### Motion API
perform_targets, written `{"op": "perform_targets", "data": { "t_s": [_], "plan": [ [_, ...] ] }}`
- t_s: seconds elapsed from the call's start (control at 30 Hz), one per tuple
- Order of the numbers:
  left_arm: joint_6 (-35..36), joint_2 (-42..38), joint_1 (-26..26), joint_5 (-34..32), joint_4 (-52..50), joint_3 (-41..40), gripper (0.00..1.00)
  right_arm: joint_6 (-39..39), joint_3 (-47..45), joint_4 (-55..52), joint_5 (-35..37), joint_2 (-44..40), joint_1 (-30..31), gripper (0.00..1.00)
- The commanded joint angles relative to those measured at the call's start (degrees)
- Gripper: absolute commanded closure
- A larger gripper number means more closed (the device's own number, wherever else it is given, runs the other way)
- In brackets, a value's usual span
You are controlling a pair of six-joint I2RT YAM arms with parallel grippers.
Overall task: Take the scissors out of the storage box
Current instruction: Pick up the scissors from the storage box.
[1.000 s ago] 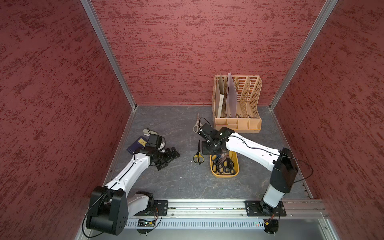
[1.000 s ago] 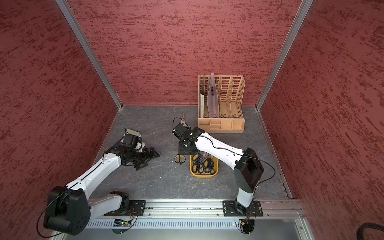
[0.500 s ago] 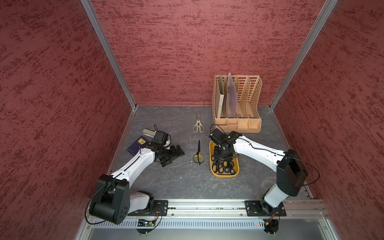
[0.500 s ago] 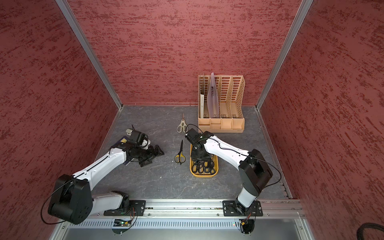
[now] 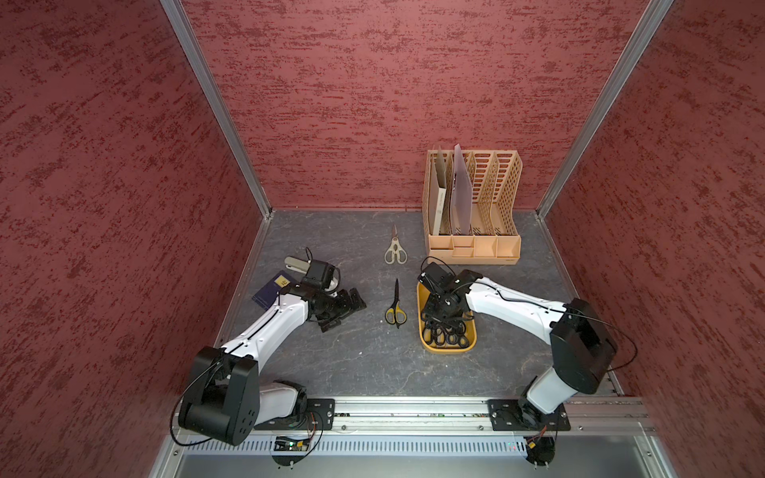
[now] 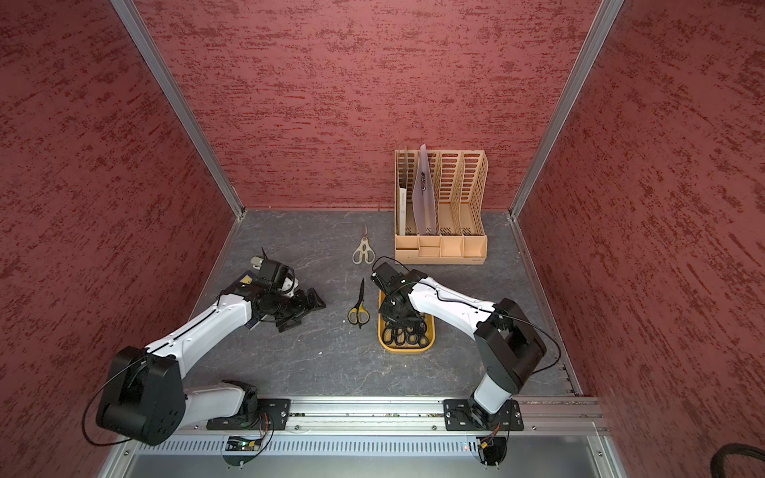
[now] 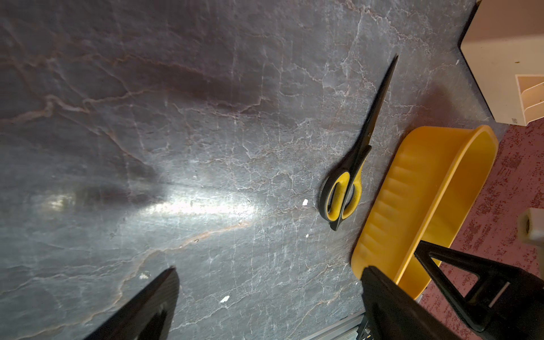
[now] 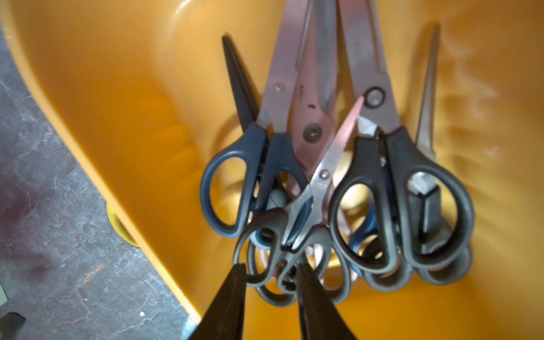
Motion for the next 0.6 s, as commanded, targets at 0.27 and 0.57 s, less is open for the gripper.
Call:
{"op": "perform_targets", "data": {
  "t_s": [0.27,0.57],
  "plan": [
    [0.9,0.2,1.0,-0.4,0.2,-0.5,0.00,-2.2,2.6,-1.2,1.7,3.7,-0.1,0.73],
    [0.9,0.1,1.3,-0.6,0.0,-0.9,0.00,-4.5,2.3,-3.5,4.1,2.4,-0.1,0.75]
  ]
}}
